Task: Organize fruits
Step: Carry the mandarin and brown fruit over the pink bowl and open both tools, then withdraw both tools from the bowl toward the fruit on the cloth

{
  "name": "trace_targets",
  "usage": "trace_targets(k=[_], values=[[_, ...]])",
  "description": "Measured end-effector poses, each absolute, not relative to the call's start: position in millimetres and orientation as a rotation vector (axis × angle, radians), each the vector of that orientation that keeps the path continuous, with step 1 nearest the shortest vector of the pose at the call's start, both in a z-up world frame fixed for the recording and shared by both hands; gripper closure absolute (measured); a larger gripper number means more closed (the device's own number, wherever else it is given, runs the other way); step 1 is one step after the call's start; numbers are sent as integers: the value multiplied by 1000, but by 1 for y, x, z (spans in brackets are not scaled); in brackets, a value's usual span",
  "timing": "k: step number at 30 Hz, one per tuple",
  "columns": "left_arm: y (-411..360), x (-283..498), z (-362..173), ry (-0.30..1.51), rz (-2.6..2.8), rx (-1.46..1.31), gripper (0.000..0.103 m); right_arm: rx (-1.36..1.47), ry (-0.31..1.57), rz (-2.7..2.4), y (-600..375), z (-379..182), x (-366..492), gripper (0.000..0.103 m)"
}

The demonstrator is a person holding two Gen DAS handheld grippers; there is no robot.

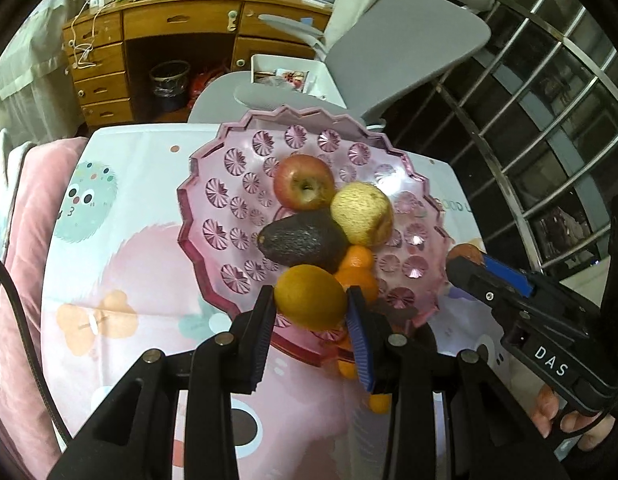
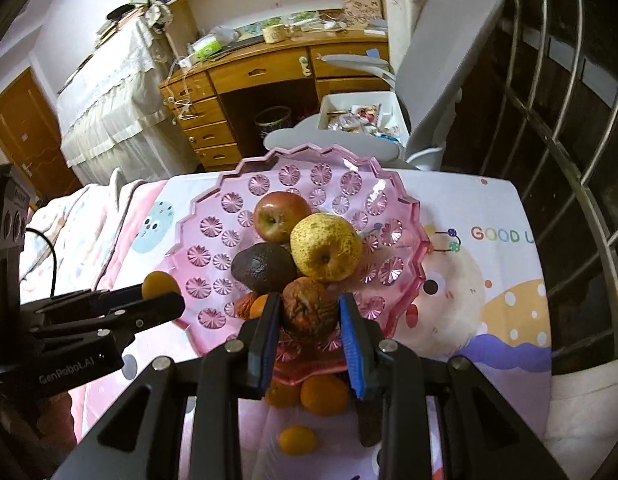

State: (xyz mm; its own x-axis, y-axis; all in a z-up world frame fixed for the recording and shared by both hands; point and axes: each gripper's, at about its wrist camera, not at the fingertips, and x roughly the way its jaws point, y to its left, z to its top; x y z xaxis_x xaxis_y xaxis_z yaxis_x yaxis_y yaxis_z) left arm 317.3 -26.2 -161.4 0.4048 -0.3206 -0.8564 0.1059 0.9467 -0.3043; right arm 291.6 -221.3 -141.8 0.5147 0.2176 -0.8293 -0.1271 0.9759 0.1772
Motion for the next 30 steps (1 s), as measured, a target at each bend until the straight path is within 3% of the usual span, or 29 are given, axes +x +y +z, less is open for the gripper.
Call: trace_targets(k=[2,4,9,30], values=[[-24,318,-164,1127,-271,-228,64,115,1023,186,-221,-146,293,71],[-21,318,-164,1125,-286,-236,55,143,1028,166,-223,-149,294,61],[-18,315,-166,1139,-301,-226,47,156,1006,133,-225,-144,287,60],[-41,253,-152,1188,-263,-221,47,117,967,112,-261,-119,223,60]])
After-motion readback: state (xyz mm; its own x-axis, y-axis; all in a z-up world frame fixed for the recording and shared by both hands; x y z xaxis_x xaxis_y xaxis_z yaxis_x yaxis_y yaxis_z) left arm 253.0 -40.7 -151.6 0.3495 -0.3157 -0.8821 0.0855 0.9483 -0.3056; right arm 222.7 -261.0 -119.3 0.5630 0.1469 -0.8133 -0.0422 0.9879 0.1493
